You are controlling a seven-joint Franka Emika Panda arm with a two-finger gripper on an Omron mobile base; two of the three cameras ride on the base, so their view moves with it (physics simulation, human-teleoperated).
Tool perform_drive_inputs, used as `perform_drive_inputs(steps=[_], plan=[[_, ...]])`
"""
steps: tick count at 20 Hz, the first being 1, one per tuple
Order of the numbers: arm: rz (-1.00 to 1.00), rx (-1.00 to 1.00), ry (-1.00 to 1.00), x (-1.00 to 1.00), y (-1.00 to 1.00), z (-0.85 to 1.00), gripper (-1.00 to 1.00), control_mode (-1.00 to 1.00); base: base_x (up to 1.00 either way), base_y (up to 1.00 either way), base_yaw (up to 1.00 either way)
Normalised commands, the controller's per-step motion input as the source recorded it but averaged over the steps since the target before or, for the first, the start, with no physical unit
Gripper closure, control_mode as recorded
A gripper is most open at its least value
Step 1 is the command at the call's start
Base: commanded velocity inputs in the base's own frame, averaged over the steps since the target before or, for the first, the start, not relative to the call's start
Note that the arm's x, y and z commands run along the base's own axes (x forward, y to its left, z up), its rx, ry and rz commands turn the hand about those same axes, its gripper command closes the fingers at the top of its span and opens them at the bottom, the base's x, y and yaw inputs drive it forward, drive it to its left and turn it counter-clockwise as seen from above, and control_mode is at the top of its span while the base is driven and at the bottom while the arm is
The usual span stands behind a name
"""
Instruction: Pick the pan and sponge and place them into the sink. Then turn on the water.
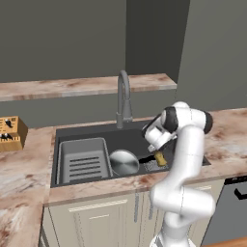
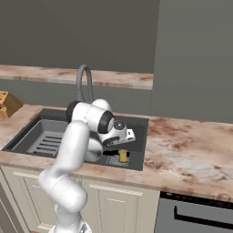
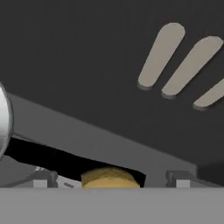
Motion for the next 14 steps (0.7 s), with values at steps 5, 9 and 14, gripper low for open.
perform_drive_inputs(steps=[5, 9, 14], plan=[[0.0, 0.17, -0.1, -0.18, 0.0, 0.47, -1.0, -1.0, 0.0, 0.0, 0.0], [0.0, 0.16, -0.08, -0.13, 0.0, 0.35, -1.0, -1.0, 0.0, 0.0, 0.0], [0.0, 0.1, -0.05, 0.0, 0.09, 0.22, -1.0, -1.0, 0.0, 0.0, 0.0]])
